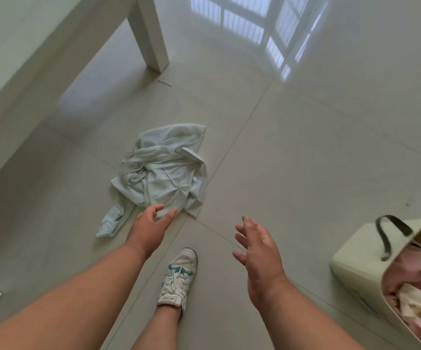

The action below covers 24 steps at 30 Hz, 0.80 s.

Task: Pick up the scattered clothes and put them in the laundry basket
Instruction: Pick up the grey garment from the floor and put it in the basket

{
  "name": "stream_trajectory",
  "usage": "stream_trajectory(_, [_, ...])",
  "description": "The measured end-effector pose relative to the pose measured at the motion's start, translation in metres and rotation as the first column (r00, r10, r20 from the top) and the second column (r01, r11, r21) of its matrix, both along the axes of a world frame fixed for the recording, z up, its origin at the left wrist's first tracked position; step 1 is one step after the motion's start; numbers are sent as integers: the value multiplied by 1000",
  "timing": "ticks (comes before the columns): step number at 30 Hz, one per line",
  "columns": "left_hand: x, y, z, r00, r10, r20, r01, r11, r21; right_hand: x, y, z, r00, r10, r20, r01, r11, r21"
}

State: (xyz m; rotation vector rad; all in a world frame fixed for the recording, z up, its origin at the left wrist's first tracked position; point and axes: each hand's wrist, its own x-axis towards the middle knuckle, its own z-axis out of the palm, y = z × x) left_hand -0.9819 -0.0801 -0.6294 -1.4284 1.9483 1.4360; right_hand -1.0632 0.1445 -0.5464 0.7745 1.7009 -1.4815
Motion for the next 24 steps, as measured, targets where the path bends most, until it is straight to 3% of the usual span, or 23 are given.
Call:
stream_trajectory(6, [-12, -38, -101, 998, 41, 44, -39, 999, -32, -35, -53, -95, 997, 81, -9, -81, 997, 9])
stream_trajectory(11, [-40, -60, -177, 997, 16, 74, -4, 987, -162, -51, -74, -173, 996, 93, 16, -93, 995, 29])
stream_trajectory(15, [-67, -69, -237, 980, -7, 197, 65, 956, -286, -49, -71, -232, 993, 110, 36, -113, 991, 76])
stream_trajectory(18, [-84, -63, -265, 929, -136, 345, 230, 941, -250, -55, -66, -255, 993, 115, 33, -118, 987, 109])
stream_trajectory(20, [-90, -54, -279, 850, -253, 462, 401, 880, -255, -60, -60, -268, 993, 118, 22, -120, 985, 127])
stream_trajectory(24, [-88, -43, -293, 827, -393, 403, 526, 793, -306, -69, -48, -278, 994, 107, 24, -110, 981, 160])
